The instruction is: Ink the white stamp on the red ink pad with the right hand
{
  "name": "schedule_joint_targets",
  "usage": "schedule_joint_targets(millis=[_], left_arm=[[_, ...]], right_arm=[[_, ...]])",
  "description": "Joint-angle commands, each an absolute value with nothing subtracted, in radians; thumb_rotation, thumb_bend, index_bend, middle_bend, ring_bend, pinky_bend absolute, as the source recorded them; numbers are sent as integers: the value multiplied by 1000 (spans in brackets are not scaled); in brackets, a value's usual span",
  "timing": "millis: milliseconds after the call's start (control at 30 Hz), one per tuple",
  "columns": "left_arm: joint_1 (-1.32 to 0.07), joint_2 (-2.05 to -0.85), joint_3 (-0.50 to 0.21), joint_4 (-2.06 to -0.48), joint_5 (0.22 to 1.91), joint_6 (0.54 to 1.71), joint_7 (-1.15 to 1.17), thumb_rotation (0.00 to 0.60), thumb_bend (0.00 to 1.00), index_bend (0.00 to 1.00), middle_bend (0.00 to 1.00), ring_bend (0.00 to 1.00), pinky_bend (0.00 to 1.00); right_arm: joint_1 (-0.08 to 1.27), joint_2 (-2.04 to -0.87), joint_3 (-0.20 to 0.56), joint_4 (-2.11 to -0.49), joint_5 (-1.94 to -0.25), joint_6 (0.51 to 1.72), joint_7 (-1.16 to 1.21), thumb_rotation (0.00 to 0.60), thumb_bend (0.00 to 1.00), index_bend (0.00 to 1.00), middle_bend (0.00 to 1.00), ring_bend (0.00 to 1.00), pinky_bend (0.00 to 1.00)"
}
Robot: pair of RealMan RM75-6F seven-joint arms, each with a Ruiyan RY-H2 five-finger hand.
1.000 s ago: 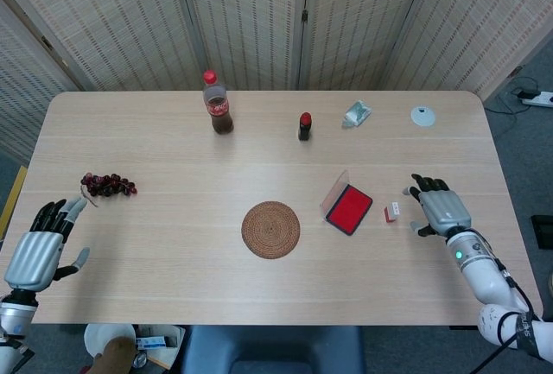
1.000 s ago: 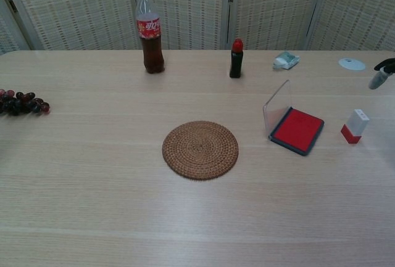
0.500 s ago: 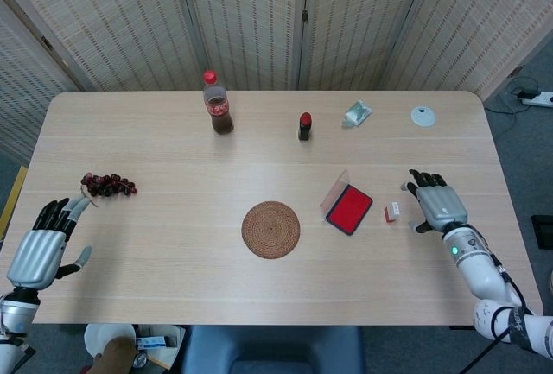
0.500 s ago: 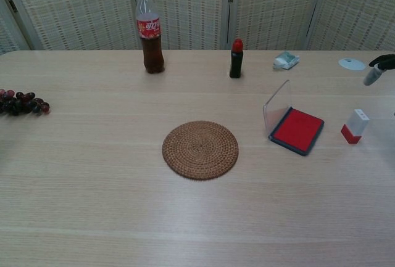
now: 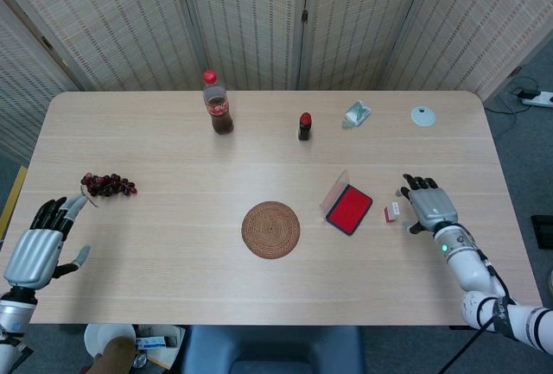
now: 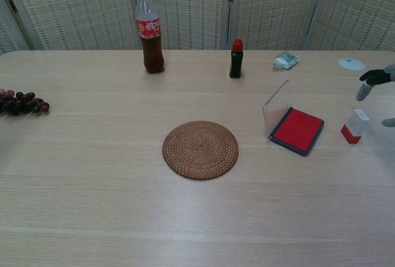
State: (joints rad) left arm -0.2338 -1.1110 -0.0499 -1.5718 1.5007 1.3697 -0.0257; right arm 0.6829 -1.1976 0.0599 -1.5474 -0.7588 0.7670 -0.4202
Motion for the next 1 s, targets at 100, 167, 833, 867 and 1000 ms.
schedule_joint_targets(millis=[100,167,833,867,1000], left_arm=[[-233,-1109,-50,-1571,1504,1373,-31,600,364,0,0,0,0],[-233,-1108,-50,-1570,1504,1373,-35,600,364,0,0,0,0],[-235,-1105,-49,-1569,1508,1371,-50,600,364,0,0,0,0],[-235,-1104,-49,-1568,1509,1371,-51,600,364,0,0,0,0],[-236,-1104,-49,-1568,1510,1369,-53,600,364,0,0,0,0]], right_arm=[[697,-1218,54,-1522,-750,752,-411,600,309,238,0,0,0],[700,-1224,50,-1513,-748,751,-410,600,313,240,0,0,0],[712,-1267,38,-1461,-771,751,-377,600,365,295,0,0,0],[712,-1268,38,-1461,-772,752,-375,600,368,297,0,0,0],[712,-1267,35,-1460,-773,758,-376,600,368,298,0,0,0]])
